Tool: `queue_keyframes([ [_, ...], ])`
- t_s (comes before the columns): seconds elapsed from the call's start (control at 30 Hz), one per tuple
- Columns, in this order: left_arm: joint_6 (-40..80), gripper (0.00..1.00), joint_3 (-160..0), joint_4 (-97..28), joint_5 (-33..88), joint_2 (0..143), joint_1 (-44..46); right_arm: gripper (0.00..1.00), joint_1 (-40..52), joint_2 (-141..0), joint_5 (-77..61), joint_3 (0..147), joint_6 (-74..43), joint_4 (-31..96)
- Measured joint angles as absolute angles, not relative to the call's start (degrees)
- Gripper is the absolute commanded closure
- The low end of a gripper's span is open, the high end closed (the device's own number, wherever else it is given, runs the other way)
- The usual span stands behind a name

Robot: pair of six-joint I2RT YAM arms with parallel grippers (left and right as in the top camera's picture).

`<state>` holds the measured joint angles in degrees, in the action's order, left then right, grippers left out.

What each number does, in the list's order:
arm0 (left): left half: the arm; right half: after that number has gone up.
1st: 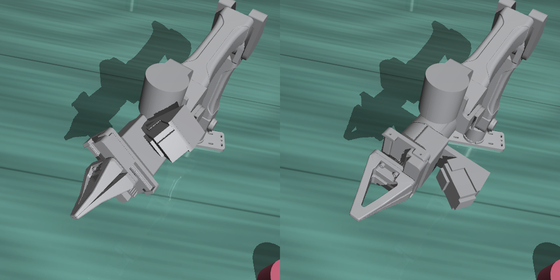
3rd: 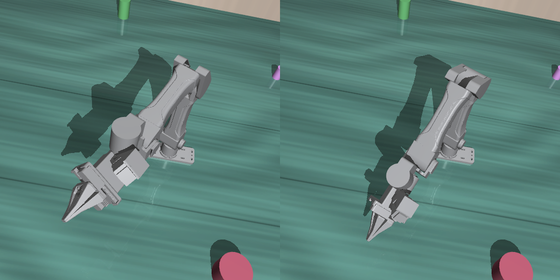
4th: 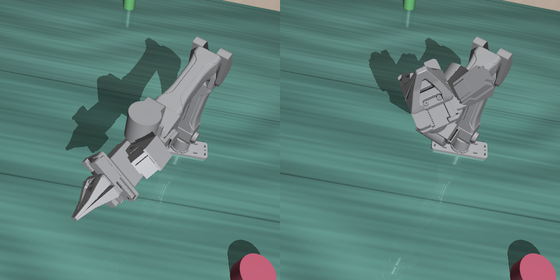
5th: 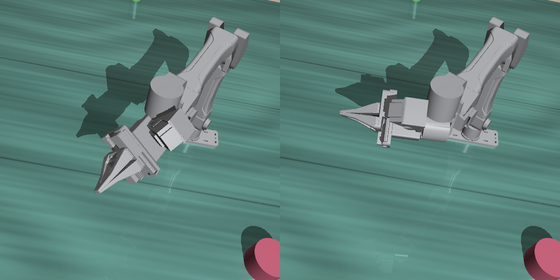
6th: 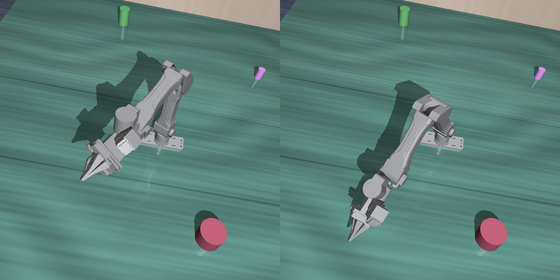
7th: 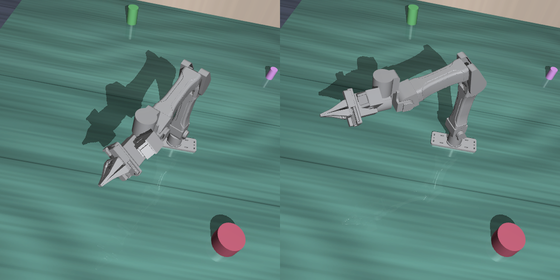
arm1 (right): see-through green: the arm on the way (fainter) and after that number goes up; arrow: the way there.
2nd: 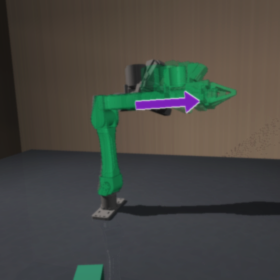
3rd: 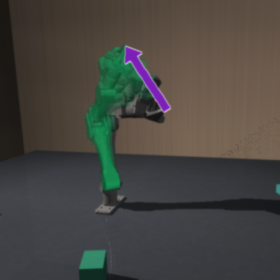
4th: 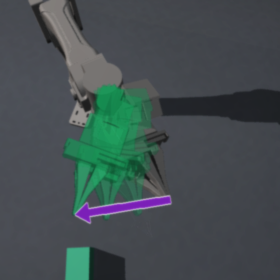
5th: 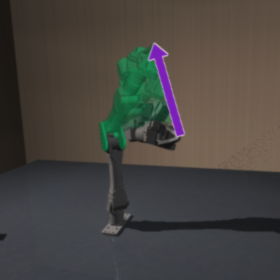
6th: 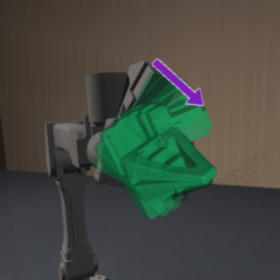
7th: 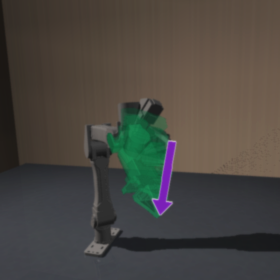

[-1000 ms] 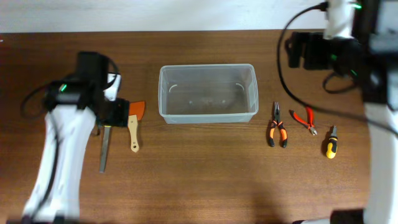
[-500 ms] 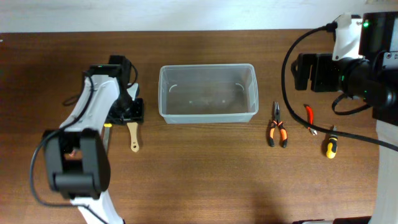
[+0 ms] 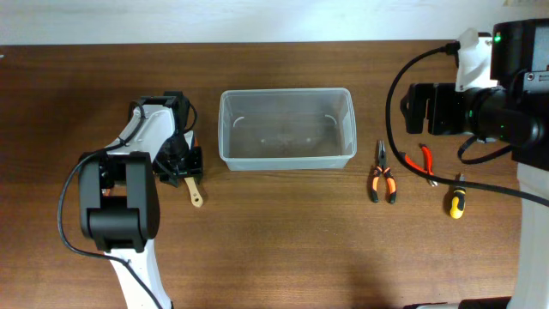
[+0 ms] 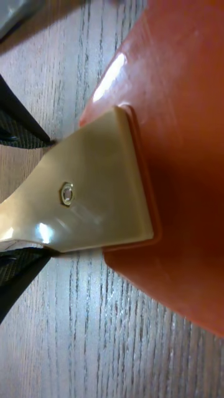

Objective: Pack container
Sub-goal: 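Grasp the orange scraper by its wooden handle with the left gripper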

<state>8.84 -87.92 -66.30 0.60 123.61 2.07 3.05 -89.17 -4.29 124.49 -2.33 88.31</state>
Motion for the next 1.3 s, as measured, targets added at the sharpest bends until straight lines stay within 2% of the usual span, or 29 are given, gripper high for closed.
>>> queue_keyframes([
  [0.07,9.13,0.42,-87.92,-65.91,0.19,123.61,2.02,0.01,3.05,-89.17,-4.29,124.49,-2.31,88.29],
  [0.3,13.37,0.43,-87.99,-61.80,0.27,123.31,1.13,0.01,3.03,-89.17,-4.29,124.49,-2.31,88.79],
  [0.33,14.02,0.44,-88.03,-60.93,0.43,123.24,1.04,0.01,3.05,-89.17,-4.29,124.49,-2.33,88.95],
  [0.47,16.32,0.61,-88.12,-58.94,0.95,123.22,1.04,0.01,3.05,-89.17,-4.29,124.49,-2.31,89.65],
  [0.67,19.05,0.72,-88.27,-58.43,0.93,123.22,1.04,0.01,3.03,-89.17,-4.29,124.49,-2.35,90.56],
  [0.8,19.55,0.90,-88.31,-58.87,0.93,123.22,1.04,0.01,3.05,-89.19,-4.29,124.49,-2.33,90.67],
  [0.97,17.82,0.98,-89.06,-61.95,0.89,123.24,1.04,0.01,3.05,-89.21,-4.29,124.49,-2.33,90.67],
  [1.1,15.59,0.98,-93.95,-67.37,0.36,123.24,1.04,0.01,3.05,-89.21,-4.29,124.49,-2.33,90.72],
  [1.3,10.85,0.98,-110.17,-74.74,-1.45,122.83,1.10,0.01,3.05,-89.21,-4.29,124.49,-2.33,90.70],
])
